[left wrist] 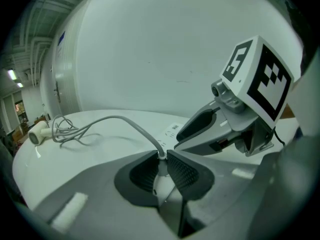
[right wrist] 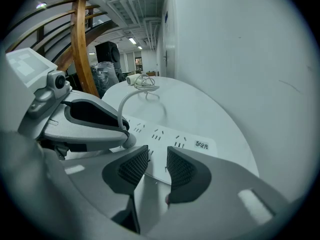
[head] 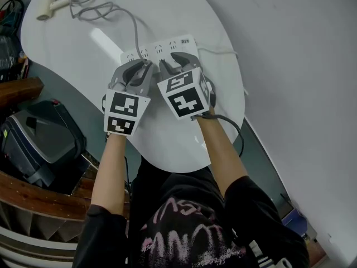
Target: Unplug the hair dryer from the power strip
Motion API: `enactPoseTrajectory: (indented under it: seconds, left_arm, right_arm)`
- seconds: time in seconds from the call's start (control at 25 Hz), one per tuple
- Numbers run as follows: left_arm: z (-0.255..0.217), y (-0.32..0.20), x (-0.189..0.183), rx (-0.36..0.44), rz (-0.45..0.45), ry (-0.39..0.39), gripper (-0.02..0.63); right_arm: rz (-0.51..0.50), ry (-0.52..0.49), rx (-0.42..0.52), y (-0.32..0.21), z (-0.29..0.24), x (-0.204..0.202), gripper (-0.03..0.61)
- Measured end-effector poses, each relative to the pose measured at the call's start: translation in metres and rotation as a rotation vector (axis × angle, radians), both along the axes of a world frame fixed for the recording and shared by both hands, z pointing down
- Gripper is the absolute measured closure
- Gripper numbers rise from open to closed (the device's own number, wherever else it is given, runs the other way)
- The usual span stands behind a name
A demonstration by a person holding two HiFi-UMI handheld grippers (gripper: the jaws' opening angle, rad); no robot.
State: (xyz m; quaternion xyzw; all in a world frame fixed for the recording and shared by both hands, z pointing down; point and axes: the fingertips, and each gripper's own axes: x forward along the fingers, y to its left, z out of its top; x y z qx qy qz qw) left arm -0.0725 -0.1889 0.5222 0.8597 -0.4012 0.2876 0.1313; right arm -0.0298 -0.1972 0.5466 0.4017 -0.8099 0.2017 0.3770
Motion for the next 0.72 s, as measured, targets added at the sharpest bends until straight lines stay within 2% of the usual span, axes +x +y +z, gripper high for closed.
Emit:
enactPoseTrajectory:
  seconds: [0.16,0.32,0.52,0.64,0.72]
  left_arm:
    - [-0.0014,0.0028,0.0017,0.019,0.04,-0.048,0.555]
    - [-0.0024,0.0018,0.0013,-0.005,0.024,-0.023,0.557]
    - [-0.0039,0.0088,0.0044,0.006,0.072,-0.047,0.56]
    - [-0.0036,0.0058,0.0022,-0.013,0.04,-0.016,0.56]
    - [-0.0039,0.0058,0.0021,-0.008,0.052,-0.027,0.561]
  right_arm:
    - [-0.008,0.012,-0.023,0.0002,0.0,-0.0001,0.434]
    - [-0.006,0.013,-0.026,-0.0002,-0.0005,0.0004,0.434]
    - [-0.008,0.017,-0.039,0.0029,-0.0012,0.0017,0.434]
    - [-0.009,0.016,-0.04,0.0024,-0.0003,0.0013,0.434]
    - [-0.01,0.016,-0.042,0.002,0.0,0.0007,0.434]
